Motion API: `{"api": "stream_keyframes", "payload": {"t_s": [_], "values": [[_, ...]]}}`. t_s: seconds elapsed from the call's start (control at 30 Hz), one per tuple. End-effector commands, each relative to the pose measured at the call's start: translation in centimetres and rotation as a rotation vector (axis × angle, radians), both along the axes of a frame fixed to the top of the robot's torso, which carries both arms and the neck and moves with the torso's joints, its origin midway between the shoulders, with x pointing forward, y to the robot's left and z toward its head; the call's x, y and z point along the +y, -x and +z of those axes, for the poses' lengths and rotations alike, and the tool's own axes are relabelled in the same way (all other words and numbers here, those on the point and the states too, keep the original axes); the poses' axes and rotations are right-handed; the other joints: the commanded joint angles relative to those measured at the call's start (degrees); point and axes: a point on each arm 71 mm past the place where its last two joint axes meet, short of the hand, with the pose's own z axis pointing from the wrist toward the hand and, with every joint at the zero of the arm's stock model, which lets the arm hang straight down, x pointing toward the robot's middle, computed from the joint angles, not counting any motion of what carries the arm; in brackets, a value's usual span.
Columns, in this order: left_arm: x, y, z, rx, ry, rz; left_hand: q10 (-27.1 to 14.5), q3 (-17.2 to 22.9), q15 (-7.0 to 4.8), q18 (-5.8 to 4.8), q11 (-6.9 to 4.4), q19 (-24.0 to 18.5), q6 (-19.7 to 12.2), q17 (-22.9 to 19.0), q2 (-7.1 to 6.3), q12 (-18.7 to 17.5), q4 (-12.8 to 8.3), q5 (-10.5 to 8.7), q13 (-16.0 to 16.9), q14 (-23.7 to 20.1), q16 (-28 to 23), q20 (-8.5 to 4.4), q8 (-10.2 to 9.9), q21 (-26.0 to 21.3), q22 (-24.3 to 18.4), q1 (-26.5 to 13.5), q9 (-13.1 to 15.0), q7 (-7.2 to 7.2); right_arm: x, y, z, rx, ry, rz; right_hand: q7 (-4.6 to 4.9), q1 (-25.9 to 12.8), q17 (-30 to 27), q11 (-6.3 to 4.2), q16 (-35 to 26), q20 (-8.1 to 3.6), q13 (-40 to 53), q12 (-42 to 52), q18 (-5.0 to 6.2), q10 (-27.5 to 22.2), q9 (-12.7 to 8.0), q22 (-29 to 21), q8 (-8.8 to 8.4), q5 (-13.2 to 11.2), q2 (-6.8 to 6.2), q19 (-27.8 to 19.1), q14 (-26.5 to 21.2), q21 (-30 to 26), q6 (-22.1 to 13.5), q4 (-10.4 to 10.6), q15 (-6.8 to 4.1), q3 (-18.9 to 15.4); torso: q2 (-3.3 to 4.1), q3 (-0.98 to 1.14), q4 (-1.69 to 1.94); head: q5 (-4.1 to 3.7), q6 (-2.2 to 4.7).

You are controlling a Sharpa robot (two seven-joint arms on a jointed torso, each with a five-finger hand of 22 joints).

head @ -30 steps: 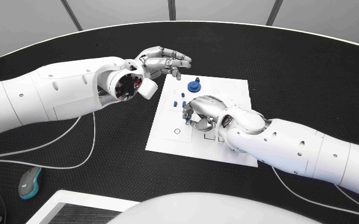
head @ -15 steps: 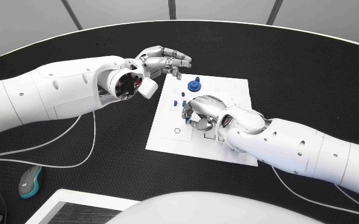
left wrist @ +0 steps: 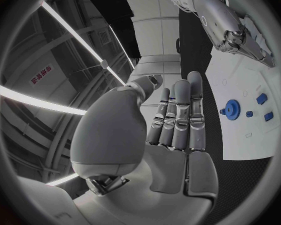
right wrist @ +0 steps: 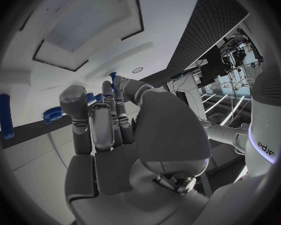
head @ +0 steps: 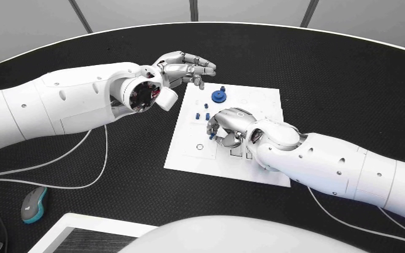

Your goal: Assemble the parts on the task board

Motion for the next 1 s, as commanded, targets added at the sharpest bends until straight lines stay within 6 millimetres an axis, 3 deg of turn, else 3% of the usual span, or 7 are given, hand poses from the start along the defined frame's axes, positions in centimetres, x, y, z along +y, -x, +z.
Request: {"api": "stream_keyframes", "payload": {"t_s": [0.03,1.0], "values": [[-0.04,0.0,0.0,0.0,0.0,-0.001,-0.41,-0.36,-0.08,0.44,0.1,-0.2,-0.1,-0.05,0.21,0.29,0.07,0.05,-0.05,-0.47,-0.2,0.16,0.38,-0.14,-0.08,0.13,0.09,0.12,0.0,-0.05,-0.03,0.001,0.002,-0.002,0.14,-0.59,0.05,0.09,0.3,-0.06,-0.04,-0.32,-1.18,0.23,-0.04,0.05,0.28,-0.02,0.07,0.52,2.76,0.16,0.46,0.11,-0.37,-0.33,0.04,0.03,-0.03,0.03,-0.01],[-0.02,0.07,-0.01,0.004,-0.001,-0.002,-0.47,-0.43,-0.07,0.45,0.1,-0.2,-0.15,-0.09,0.34,0.35,0.15,0.07,-0.07,-0.52,-0.21,0.17,0.42,-0.24,-0.14,0.19,0.08,0.12,0.68,-0.06,-0.31,0.022,0.029,0.004,0.19,-1.01,-0.03,0.2,0.32,0.0,-0.1,-0.72,-1.12,0.09,0.04,-0.11,0.13,-0.15,-0.01,0.39,2.74,-0.26,0.23,0.24,-0.29,-0.65,-0.01,-0.03,-0.01,-0.06,-0.28]]}}
